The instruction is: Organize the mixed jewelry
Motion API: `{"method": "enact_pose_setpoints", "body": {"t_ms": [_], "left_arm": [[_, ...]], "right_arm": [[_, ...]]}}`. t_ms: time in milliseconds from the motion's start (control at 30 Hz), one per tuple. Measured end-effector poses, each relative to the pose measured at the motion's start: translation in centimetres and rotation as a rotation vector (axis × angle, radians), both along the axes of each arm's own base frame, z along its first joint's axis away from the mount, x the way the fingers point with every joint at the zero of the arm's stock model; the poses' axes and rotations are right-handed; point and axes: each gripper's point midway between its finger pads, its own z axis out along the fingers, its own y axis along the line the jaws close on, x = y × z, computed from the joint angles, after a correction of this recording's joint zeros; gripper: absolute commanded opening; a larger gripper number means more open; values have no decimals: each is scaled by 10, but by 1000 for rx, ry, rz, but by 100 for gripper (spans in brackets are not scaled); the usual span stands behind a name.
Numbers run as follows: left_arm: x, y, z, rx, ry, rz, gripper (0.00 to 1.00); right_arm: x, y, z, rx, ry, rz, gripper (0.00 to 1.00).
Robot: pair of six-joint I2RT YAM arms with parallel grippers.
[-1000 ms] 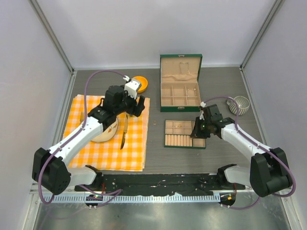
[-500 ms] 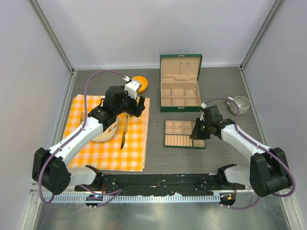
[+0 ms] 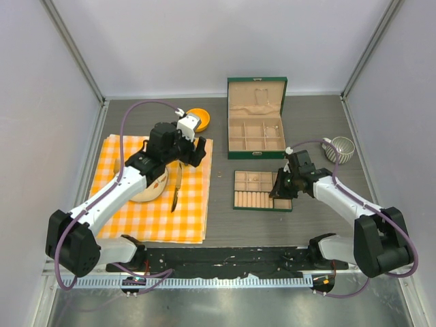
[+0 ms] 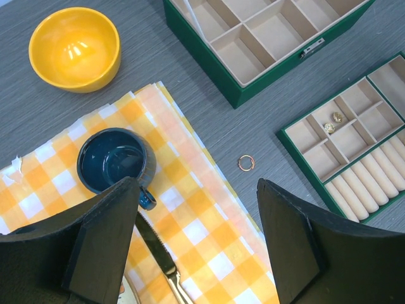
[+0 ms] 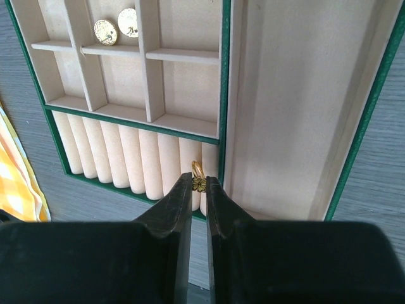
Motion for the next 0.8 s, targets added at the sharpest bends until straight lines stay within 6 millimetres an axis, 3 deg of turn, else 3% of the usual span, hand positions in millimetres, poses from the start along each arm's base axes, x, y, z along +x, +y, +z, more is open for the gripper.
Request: {"method": "enact_pose_setpoints", "body": {"t_ms": [800], "left_arm": [[-3,-4,0,-10,6,-22,79]], "right_arm": [[5,-5,-6,9,32,-54,1]]}}
